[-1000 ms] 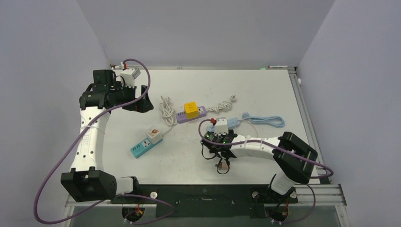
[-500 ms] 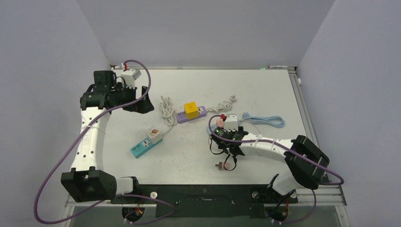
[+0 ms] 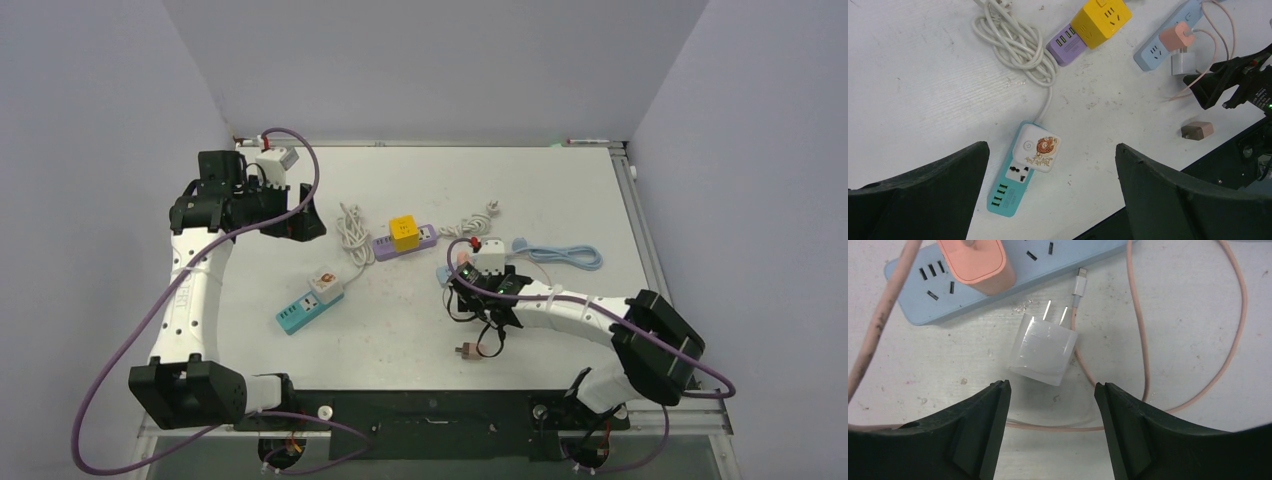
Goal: Insert the plug
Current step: Pick up the plug from the center of the board.
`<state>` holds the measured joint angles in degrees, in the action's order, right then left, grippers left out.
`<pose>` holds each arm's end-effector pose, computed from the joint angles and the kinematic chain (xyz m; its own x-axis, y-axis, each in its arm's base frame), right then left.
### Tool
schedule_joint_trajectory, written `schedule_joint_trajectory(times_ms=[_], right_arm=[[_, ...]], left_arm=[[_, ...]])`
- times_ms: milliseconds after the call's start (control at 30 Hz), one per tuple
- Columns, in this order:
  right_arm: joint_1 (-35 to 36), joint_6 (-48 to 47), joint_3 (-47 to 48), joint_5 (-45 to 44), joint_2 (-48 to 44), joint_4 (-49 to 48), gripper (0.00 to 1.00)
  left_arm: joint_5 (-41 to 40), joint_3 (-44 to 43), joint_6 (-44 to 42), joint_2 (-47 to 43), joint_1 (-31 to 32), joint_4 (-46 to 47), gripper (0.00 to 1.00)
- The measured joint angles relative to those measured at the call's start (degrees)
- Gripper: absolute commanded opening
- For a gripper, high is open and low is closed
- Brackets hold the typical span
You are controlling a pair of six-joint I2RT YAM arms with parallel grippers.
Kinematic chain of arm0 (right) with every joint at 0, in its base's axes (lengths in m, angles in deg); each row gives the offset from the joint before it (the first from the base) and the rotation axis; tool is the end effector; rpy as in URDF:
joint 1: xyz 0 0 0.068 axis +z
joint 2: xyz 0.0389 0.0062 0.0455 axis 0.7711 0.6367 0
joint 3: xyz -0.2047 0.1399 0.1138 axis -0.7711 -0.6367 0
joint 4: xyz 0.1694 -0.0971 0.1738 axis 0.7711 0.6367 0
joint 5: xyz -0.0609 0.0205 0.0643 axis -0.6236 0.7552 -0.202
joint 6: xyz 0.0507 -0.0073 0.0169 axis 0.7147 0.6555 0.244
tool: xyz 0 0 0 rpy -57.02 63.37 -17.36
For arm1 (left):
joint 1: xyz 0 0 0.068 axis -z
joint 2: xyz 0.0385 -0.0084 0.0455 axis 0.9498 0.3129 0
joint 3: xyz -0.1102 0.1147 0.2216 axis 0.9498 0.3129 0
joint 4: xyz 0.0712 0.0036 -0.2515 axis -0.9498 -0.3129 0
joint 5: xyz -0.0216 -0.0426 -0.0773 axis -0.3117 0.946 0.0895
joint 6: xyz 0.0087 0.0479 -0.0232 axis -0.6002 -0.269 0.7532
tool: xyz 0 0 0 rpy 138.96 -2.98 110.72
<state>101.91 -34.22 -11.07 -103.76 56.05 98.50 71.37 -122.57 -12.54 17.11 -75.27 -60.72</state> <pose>0.1743 0.1919 0.1792 -0.7920 0.0059 -0.6105 -0.0003 0.9999 0.0101 0.2528 -0.0026 0.3721 -0.7155 0.0950 -0.6922 0.3905 0.8759 -0.2835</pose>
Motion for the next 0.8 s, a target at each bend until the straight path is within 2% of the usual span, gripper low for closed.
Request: schedule_joint_trajectory(times_ms=[100, 200, 333, 467, 800], right_arm=[[0.0, 1.2, 0.4, 0.2, 2.0, -0.9, 0.6], [0.0, 2.3, 0.4, 0.1, 3.0, -1.6, 0.6], [0.0, 3.4, 0.5, 0.0, 4.1, -3.1, 0.74], [0.0, 3.8, 0.9, 0.0, 5.5, -4.5, 0.78], [-0.4, 5.2, 1.0, -1.5, 6.7, -6.7, 0.6]], left_arm=[[0.0, 0.0, 0.0, -0.1, 0.0, 0.0, 0.96], [0.0, 0.0, 0.0, -0.2, 0.0, 0.0, 0.96], [0.0, 0.0, 0.0, -0.3, 0.0, 0.0, 0.96], [0.1, 0.0, 0.0, -0.3, 0.0, 0.0, 0.96], [0.3, 0.2, 0.0, -0.6, 0.0, 0.0, 0.96]])
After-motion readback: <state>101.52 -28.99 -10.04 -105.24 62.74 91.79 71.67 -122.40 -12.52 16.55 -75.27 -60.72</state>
